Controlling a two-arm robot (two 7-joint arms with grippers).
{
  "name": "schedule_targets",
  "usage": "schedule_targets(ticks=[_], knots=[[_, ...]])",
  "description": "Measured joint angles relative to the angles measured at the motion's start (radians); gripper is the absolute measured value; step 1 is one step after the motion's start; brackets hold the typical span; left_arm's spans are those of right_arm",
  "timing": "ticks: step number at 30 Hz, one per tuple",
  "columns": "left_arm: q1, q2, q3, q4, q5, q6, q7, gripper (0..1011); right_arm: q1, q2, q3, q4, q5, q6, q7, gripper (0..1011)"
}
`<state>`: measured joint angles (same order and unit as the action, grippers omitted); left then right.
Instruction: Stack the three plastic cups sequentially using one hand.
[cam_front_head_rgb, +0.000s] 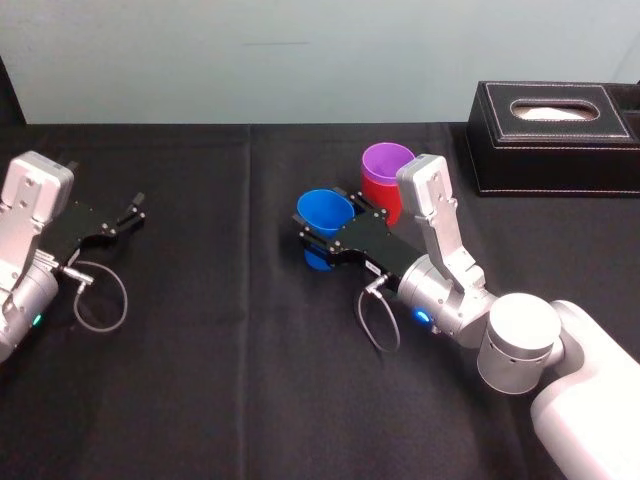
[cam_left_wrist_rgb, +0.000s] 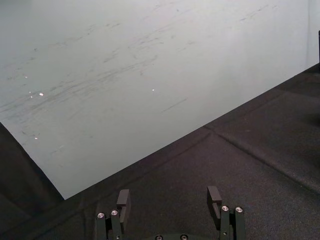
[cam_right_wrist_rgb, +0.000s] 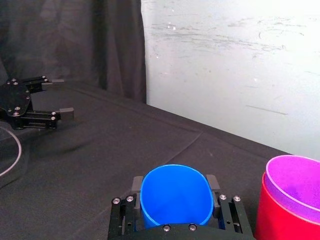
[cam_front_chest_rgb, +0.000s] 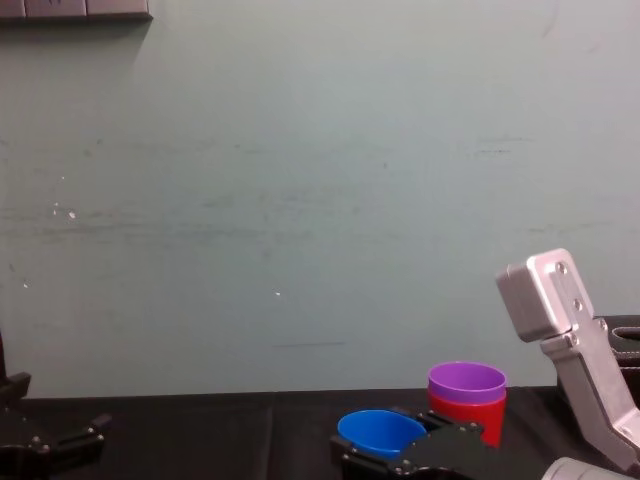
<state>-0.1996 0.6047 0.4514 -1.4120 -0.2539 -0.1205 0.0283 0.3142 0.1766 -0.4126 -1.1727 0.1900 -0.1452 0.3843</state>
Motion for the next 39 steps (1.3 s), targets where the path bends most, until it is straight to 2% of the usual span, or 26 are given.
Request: schedule_targets(ticks=[9, 16, 25, 39], knots=[[0.0, 0.0, 0.0, 0.0, 0.0, 0.0, 0.0, 1005, -0.015, 0.017, 0.01, -0.063, 0.011, 0.008, 0.014, 747], [0.0, 0.0, 0.0, 0.0, 0.0, 0.0, 0.0, 1005, -0.022, 0.037, 0.026, -0.14, 0.042, 0.049, 0.026, 747], [0.0, 0.0, 0.0, 0.0, 0.0, 0.0, 0.0, 1005, 0.007, 0.08, 0.046, -0.234, 0.099, 0.144, 0.041, 747], [0.0, 0.0, 0.0, 0.0, 0.0, 0.0, 0.0, 1005, 0.059, 0.131, 0.076, -0.261, 0.156, 0.182, 0.035, 747]])
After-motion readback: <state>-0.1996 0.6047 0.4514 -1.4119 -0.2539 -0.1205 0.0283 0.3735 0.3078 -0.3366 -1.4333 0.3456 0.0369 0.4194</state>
